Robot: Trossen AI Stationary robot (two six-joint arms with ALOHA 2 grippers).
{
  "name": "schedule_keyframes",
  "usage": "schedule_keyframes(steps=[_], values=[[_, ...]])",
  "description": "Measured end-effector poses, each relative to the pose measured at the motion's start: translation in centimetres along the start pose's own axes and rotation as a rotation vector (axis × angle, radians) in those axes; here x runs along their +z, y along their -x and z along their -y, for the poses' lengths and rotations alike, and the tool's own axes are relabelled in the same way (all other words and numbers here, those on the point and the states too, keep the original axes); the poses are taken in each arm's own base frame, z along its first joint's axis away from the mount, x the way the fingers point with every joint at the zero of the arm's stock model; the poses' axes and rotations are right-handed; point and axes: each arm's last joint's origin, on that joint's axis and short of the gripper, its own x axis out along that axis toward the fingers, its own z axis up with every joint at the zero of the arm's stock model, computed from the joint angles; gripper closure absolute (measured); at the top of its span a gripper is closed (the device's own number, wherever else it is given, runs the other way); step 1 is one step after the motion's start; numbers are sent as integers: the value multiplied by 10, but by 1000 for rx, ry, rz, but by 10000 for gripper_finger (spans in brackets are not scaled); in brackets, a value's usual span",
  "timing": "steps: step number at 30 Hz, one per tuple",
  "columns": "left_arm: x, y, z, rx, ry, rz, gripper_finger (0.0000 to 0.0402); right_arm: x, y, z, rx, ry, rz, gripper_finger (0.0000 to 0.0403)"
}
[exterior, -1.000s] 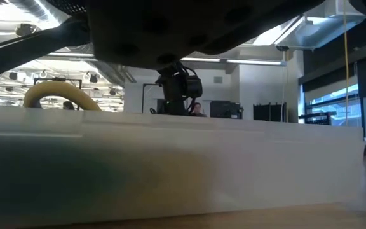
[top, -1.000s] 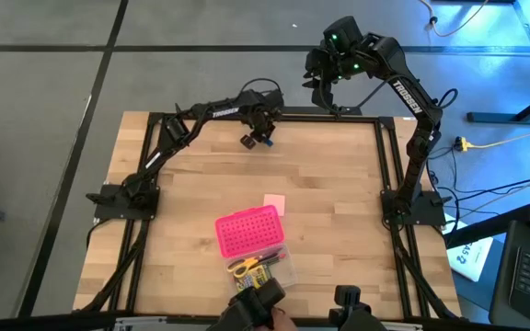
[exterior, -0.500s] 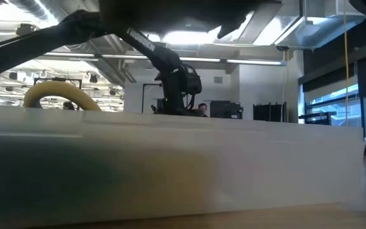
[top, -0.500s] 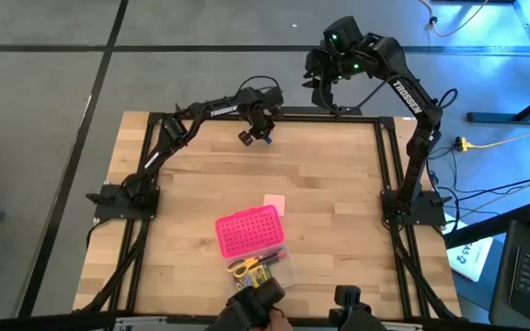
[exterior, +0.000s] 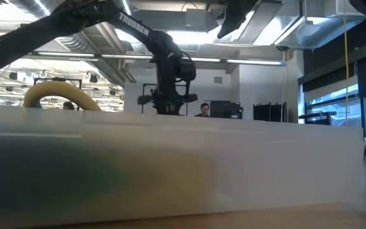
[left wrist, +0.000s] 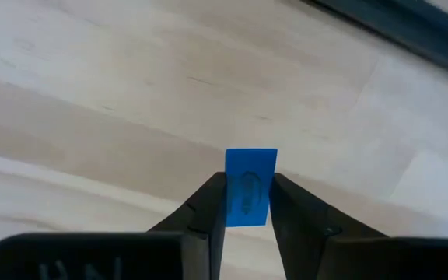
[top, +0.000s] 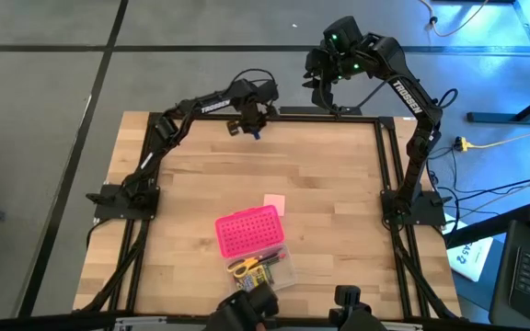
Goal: Pack school essentials
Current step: Put the blue eraser into the pink supply box
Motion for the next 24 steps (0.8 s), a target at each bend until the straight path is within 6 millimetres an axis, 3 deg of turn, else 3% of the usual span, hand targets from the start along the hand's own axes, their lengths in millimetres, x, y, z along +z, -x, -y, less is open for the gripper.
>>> schedule_keyframes(steps=[10, 24], values=[[-5, 25, -3, 5, -528, 102, 317, 0, 0, 0, 0, 0, 0, 280], [-7, 25, -1, 4, -777, 109, 328, 0, 0, 0, 0, 0, 0, 280]])
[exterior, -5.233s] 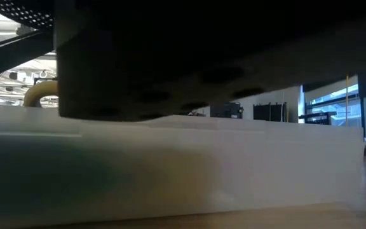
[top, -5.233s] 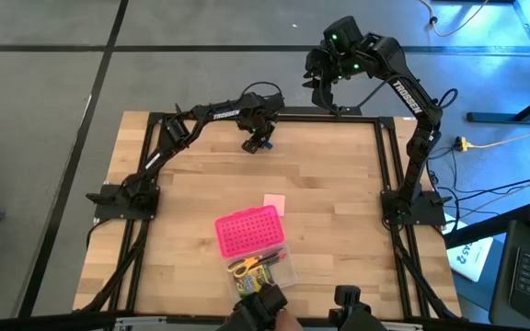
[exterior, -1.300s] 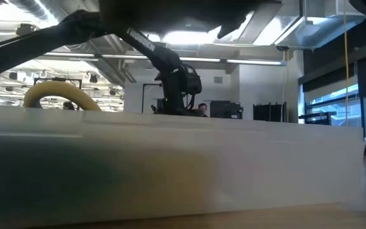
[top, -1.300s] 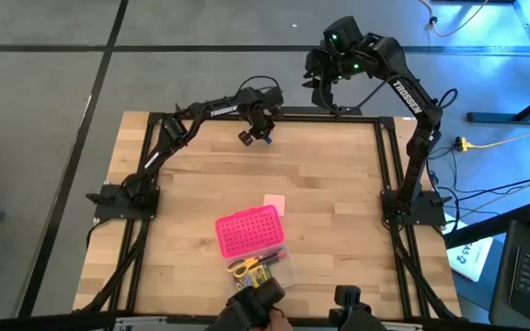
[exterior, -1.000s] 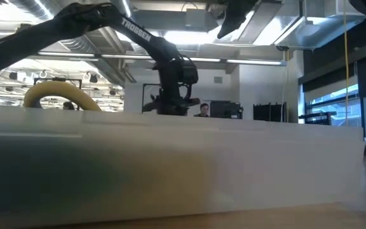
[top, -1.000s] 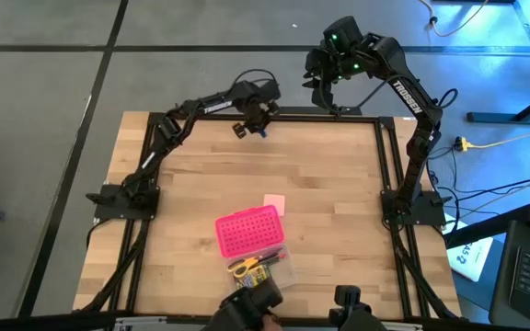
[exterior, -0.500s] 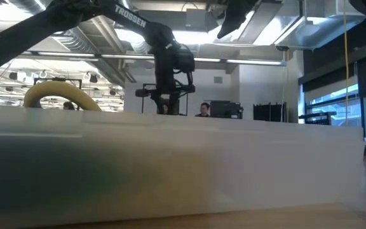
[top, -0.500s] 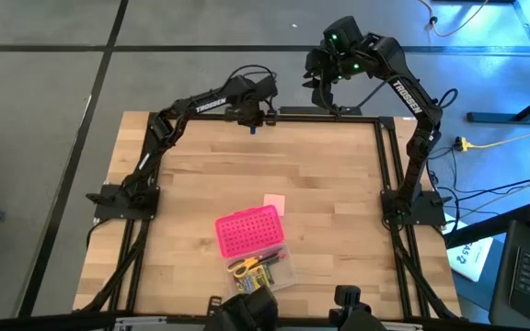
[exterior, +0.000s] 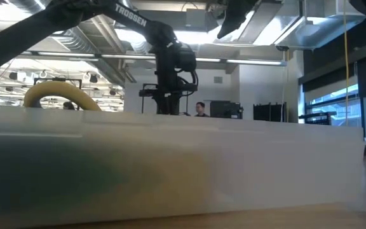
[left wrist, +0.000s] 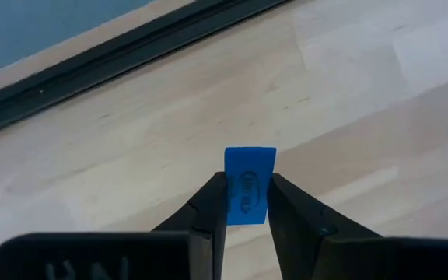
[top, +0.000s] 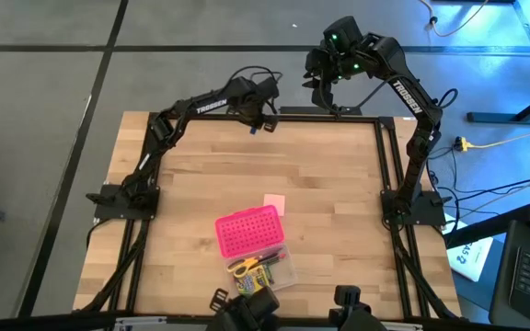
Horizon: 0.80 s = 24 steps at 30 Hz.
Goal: Pack school essentials
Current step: Put the blue eraser into the pink supply box
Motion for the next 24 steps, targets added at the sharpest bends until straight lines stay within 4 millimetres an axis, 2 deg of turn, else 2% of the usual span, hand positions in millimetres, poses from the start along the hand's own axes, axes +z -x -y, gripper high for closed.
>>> schedule_keyframes(steps=[5, 10, 16, 24], values=[[1, 0, 0, 1, -145, 7, 330, 0, 0, 0, 0, 0, 0, 280], [0, 0, 0, 1, -154, -1, 330, 0, 0, 0, 0, 0, 0, 280], [-2, -1, 1, -25, -246, -28, 332, 0, 0, 0, 0, 0, 0, 280], [-15, 0, 9, -51, -453, -109, 333, 0, 0, 0, 0, 0, 0, 280]])
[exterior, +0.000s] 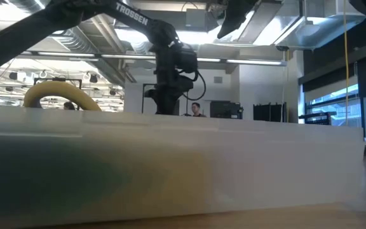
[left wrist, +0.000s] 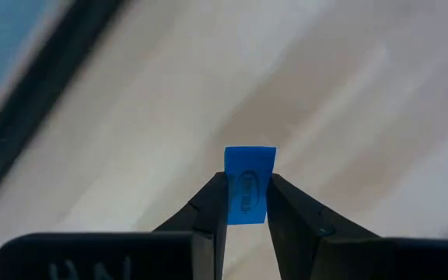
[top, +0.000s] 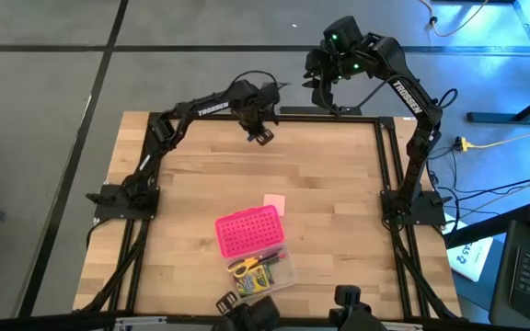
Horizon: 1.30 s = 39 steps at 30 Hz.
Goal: Pack school essentials
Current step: Put the blue eraser into the pink supply box
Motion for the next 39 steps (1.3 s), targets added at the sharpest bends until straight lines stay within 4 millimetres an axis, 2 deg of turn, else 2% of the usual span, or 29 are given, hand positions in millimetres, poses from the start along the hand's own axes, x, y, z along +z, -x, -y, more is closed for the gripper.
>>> schedule_keyframes(steps=[9, 14, 21, 27, 35, 39], values=[[-22, 3, 41, -5, -241, -123, 333, 2, 0, 0, 0, -30, 21, 280], [-33, 29, 59, -13, -290, -66, 333, -6, 1, -8, 153, -26, -12, 280], [-56, 75, 71, -6, -304, -16, 333, -10, 23, -34, 351, -42, -33, 280], [-85, 109, 90, -11, -328, 16, 333, -2, 51, -61, 396, 29, 35, 280], [-116, 131, 120, -29, -373, 24, 333, 9, 68, -94, 456, 128, 84, 280], [-130, 137, 132, -37, -336, 13, 333, 11, 75, -105, 475, 160, 100, 280]])
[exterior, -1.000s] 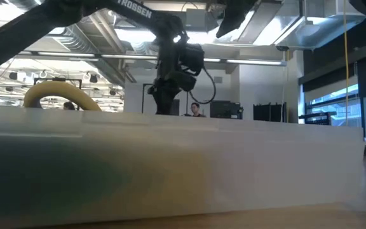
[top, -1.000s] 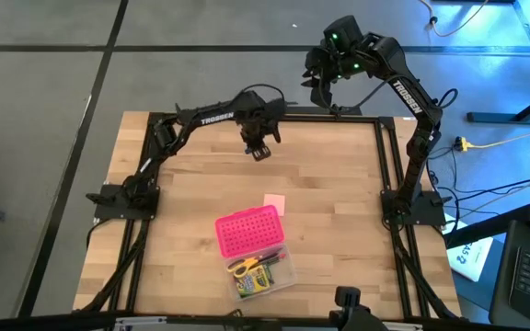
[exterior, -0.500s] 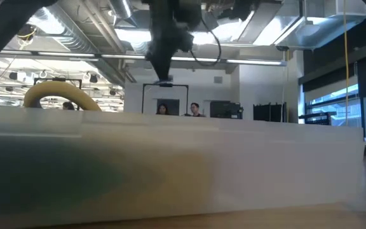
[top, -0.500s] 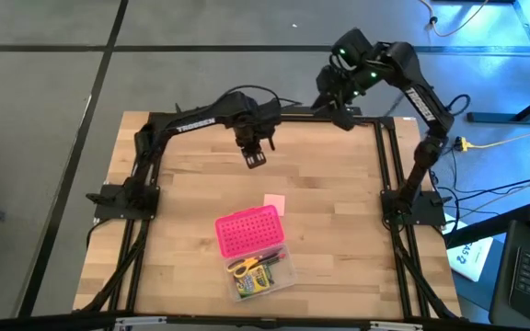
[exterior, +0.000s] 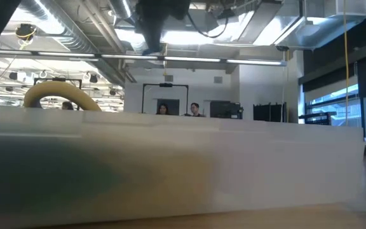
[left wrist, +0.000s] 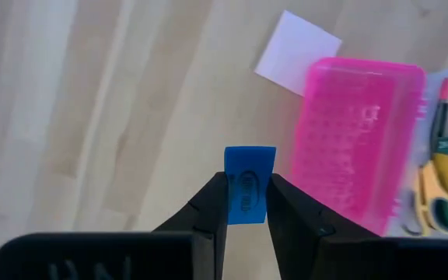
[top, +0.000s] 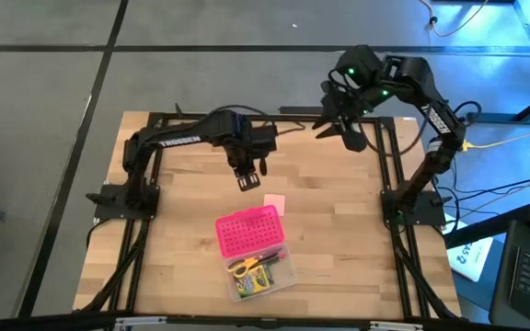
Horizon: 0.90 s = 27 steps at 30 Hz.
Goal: Pack school essentials
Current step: Put the blue eraser into the pink supply box
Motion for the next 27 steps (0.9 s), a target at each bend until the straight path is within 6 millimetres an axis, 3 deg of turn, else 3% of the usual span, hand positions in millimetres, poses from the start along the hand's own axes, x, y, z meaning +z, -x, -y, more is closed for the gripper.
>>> schedule_keyframes(steps=[14, 27], values=[[-25, 4, 65, -38, 35, -2, 333, 0, 16, -15, -9, 34, 35, 280], [-44, 3, 145, -122, 112, 191, 333, 0, 16, -15, -10, 61, 36, 280]])
